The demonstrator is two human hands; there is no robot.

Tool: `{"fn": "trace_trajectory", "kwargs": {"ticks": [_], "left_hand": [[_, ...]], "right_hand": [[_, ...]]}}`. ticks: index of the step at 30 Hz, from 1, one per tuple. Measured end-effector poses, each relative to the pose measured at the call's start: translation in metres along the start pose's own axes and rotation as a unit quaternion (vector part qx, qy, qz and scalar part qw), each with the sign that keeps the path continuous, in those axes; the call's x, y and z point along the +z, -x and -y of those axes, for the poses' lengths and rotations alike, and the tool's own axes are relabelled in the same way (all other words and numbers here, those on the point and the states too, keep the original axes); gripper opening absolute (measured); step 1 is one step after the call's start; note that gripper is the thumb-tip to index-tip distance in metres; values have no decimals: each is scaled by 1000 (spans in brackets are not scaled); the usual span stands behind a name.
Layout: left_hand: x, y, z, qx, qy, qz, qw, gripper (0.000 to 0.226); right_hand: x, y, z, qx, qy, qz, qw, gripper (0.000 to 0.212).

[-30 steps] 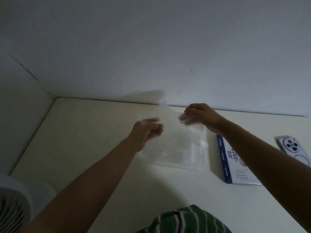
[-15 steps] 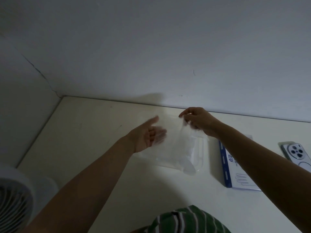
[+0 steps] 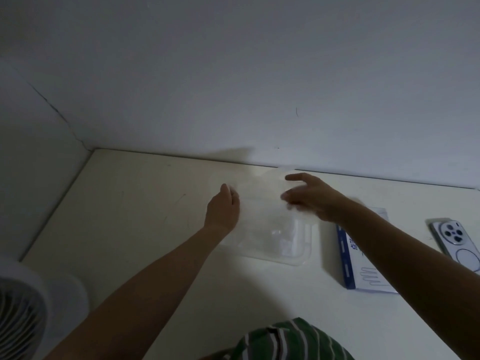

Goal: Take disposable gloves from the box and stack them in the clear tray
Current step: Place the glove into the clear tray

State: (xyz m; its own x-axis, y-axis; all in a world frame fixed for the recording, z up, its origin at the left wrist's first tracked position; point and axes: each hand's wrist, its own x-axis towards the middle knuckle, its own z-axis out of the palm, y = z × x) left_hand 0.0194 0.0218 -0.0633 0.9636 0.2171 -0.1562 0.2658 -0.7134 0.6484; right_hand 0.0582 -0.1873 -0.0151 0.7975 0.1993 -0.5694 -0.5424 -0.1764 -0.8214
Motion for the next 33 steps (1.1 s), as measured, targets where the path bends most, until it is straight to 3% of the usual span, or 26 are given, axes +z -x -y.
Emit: {"fn": "trace_trajectory", "kwargs": {"ticks": [3, 5, 7, 9, 11, 12, 14, 18, 20, 22, 24, 26, 28, 31, 33], "left_hand": [[6, -1, 6, 1, -65, 5, 998, 25], [10, 0, 8, 7, -97, 12, 995, 25], [12, 1, 10, 6, -119, 17, 993, 25], [14, 1, 10, 8, -139, 21, 990, 24], [15, -1, 10, 0, -143, 24, 989, 21], [15, -1, 10, -10, -141, 25, 990, 21], [16, -3, 11, -23, -150, 28, 988, 22], [19, -4, 14, -4, -209, 33, 977, 29], [23, -4, 15, 21, -242, 41, 969, 35], [24, -3, 16, 40, -262, 44, 963, 37], [24, -2, 16, 50, -272, 47, 960, 35], [24, -2, 15, 53, -258, 52, 963, 29], [22, -2, 15, 45, -224, 64, 972, 22], [19, -6, 15, 29, -228, 73, 970, 23], [18, -8, 16, 25, -241, 83, 967, 25]], "right_hand": [[-9, 1, 6, -23, 153, -92, 984, 52], [-11, 4, 8, -151, 352, -187, 905, 52], [-1, 10, 13, -354, 419, -237, 802, 41], [20, 15, 17, -442, 405, -161, 784, 28], [43, 13, 8, -405, 465, -52, 785, 24], [51, 10, 0, -373, 519, -29, 769, 24], [58, 2, -15, -351, 574, -61, 737, 25], [46, -2, -10, -366, 449, -208, 788, 22], [38, -1, 3, -395, 359, -245, 809, 22], [40, 1, 16, -467, 307, -202, 805, 21], [49, 4, 21, -490, 279, -84, 822, 20], [63, 2, 14, -430, 337, 8, 838, 21], [69, -9, -5, -329, 451, 49, 828, 21], [65, -24, -33, -181, 576, 45, 796, 32], [60, -30, -46, -133, 621, 21, 772, 41]]}}
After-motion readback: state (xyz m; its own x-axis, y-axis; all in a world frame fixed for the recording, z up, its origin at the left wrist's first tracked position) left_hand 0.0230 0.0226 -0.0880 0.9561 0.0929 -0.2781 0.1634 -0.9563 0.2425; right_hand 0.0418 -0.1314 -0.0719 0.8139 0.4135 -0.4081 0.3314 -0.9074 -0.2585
